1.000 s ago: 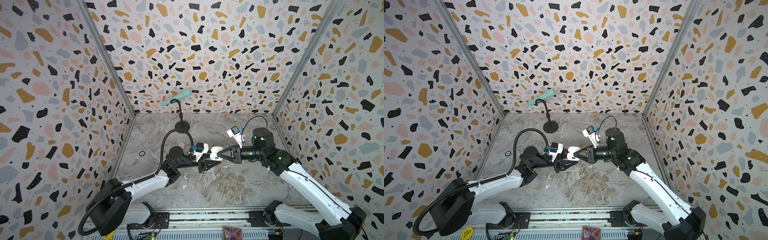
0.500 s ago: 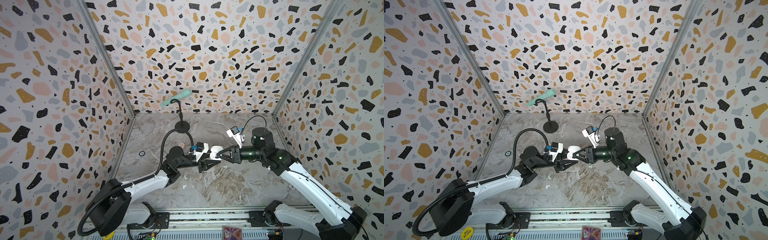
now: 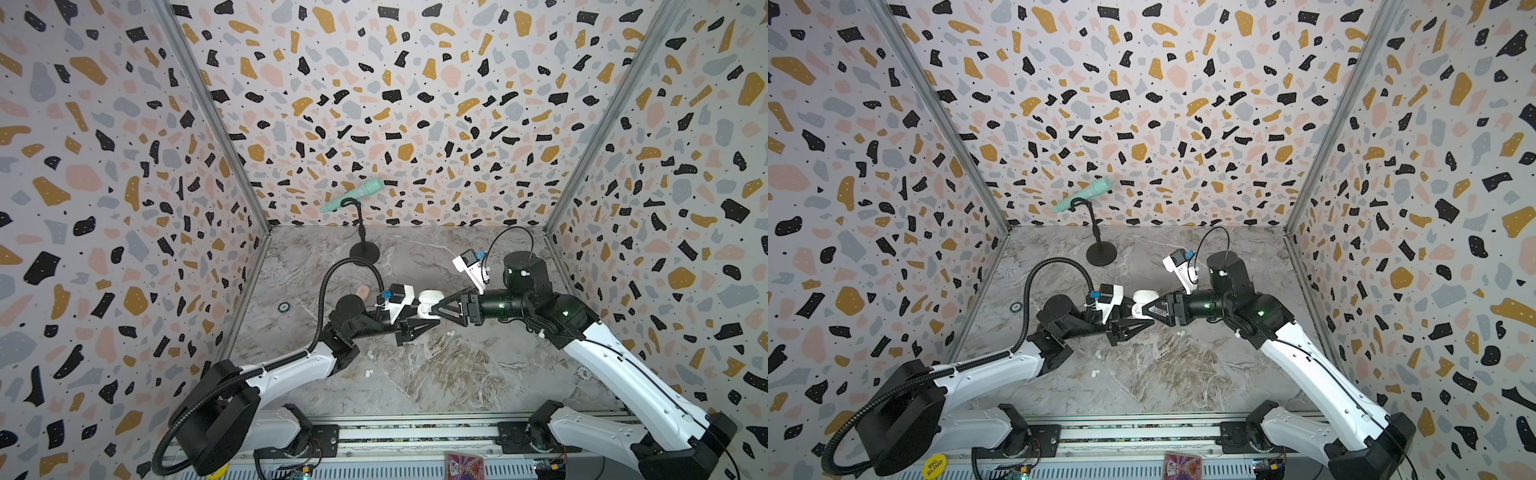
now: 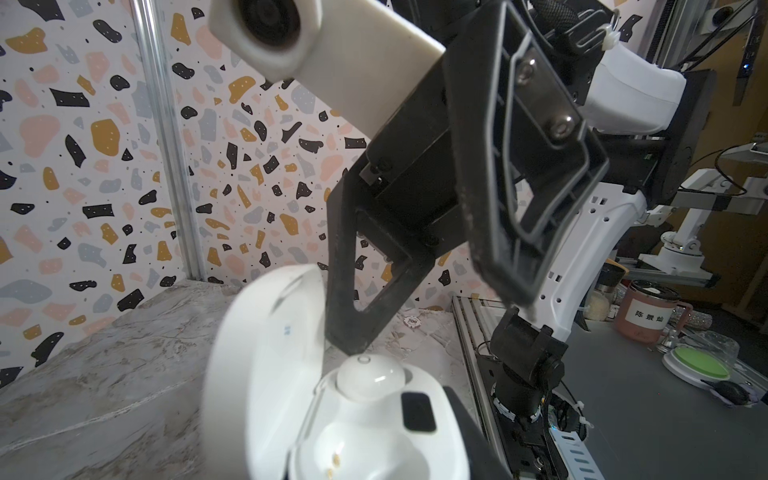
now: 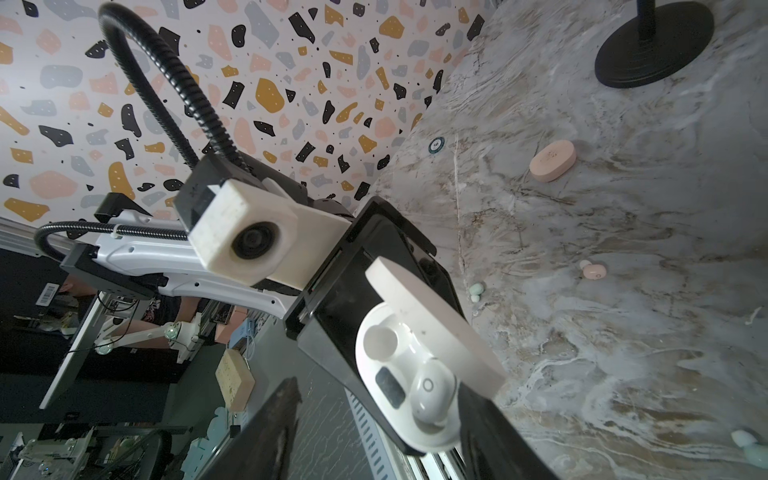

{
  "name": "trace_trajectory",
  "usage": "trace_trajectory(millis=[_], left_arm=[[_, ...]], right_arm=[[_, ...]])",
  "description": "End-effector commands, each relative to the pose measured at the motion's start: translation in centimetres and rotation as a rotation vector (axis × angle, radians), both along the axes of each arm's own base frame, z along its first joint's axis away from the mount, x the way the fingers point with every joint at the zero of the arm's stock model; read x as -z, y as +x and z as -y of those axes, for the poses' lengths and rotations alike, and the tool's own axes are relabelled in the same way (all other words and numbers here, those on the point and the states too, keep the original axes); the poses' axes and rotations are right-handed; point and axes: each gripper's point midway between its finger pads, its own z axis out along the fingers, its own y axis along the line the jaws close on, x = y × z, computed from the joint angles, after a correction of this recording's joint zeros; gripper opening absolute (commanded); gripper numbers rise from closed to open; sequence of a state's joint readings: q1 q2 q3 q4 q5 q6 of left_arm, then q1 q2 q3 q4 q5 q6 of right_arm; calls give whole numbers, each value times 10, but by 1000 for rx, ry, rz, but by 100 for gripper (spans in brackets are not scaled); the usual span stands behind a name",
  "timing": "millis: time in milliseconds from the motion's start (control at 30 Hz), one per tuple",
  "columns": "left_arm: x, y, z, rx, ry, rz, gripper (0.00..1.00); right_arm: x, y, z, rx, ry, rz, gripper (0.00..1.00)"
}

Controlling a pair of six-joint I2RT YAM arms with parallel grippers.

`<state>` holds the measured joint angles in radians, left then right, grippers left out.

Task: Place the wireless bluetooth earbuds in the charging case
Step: 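Open the right gripper and draw it back from the case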

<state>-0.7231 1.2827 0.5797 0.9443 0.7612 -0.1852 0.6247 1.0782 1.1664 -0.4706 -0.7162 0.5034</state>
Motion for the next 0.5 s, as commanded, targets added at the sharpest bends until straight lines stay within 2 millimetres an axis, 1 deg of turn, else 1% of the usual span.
trace_trajectory(millis=[0, 100, 200, 267, 367, 467], left_arm=[[-12, -10, -6, 1, -47, 47, 11], [-3, 1, -15, -76, -48, 8, 11], [1, 14, -31, -151, -74, -39, 11], [0, 22, -45, -208, -97, -62, 11], [-3, 34, -65, -291, -117, -80, 11], [-5, 46, -83, -376, -106, -83, 11]], right_arm=[[-20, 1, 1, 11, 8, 59, 64], [-20, -7, -1, 0, -11, 58, 67], [-12, -16, -2, -6, -40, 47, 69], [-2, -20, 0, 0, -56, 31, 71], [19, -22, 5, 27, -78, 2, 73], [51, -22, 9, 49, -116, -33, 73]])
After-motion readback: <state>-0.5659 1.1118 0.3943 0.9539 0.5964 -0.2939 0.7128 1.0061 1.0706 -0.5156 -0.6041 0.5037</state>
